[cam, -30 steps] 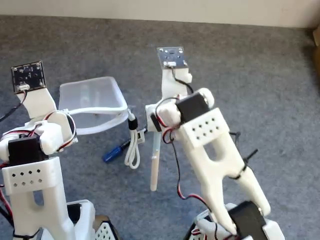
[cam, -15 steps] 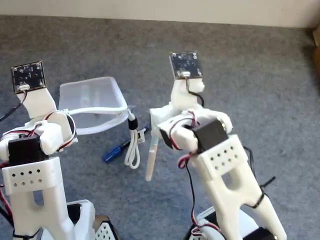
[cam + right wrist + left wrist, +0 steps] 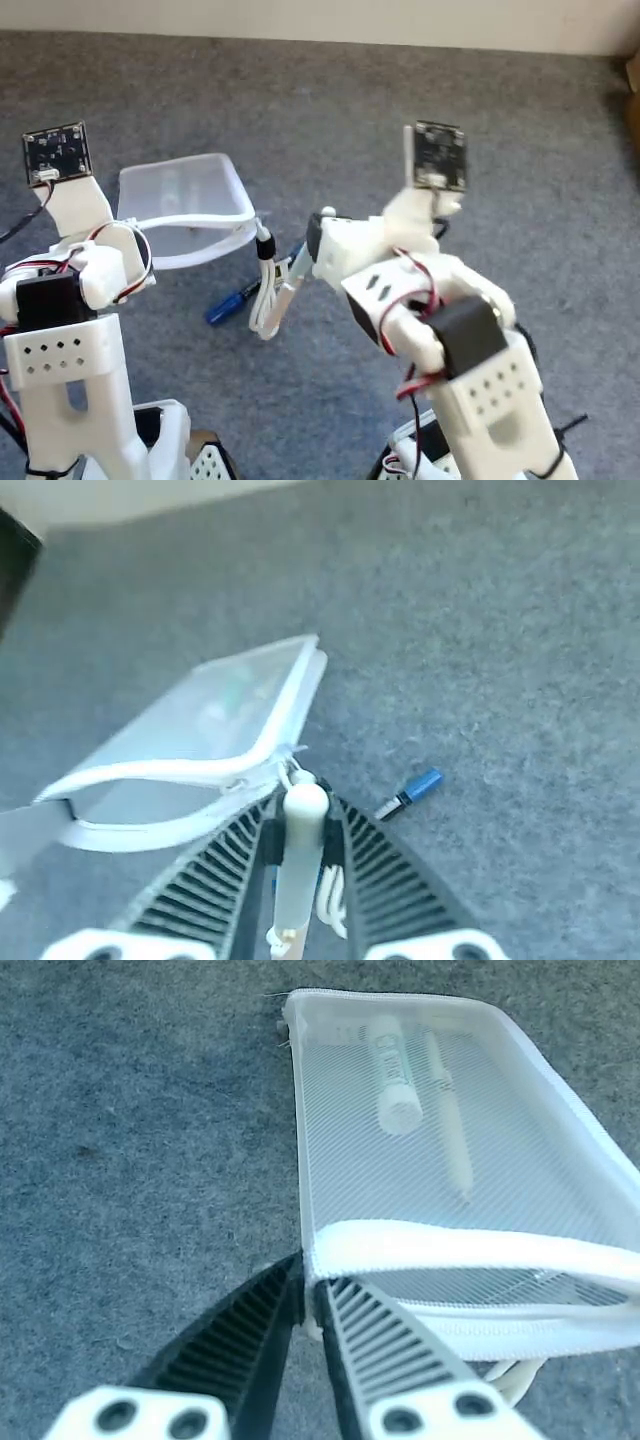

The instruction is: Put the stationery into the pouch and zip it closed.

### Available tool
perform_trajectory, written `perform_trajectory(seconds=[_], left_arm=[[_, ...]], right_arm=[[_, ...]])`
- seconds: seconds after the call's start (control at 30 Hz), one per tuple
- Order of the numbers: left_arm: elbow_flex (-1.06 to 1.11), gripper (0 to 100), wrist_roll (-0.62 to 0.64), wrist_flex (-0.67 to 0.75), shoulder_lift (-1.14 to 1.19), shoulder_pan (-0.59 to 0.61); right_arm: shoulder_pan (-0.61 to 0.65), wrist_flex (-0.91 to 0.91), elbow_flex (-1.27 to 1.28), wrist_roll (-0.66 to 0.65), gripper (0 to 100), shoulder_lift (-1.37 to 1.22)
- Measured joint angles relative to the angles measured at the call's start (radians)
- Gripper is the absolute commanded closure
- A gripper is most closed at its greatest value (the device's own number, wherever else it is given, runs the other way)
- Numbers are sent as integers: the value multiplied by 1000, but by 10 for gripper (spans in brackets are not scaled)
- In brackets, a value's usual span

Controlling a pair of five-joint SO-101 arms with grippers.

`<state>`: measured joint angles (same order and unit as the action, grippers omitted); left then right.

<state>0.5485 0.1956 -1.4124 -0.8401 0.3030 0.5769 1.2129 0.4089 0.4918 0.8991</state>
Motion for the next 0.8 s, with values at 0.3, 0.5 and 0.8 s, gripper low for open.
perform_trajectory(seconds=[0.3, 0.5, 0.8], left_arm=[[0, 993, 0, 0, 0, 0], [0, 993, 0, 0, 0, 0], [0, 993, 0, 0, 0, 0]], right_arm=[[2, -147, 87, 17, 993, 195], [8, -489, 348, 17, 993, 325], [135, -1229, 875, 17, 994, 505]])
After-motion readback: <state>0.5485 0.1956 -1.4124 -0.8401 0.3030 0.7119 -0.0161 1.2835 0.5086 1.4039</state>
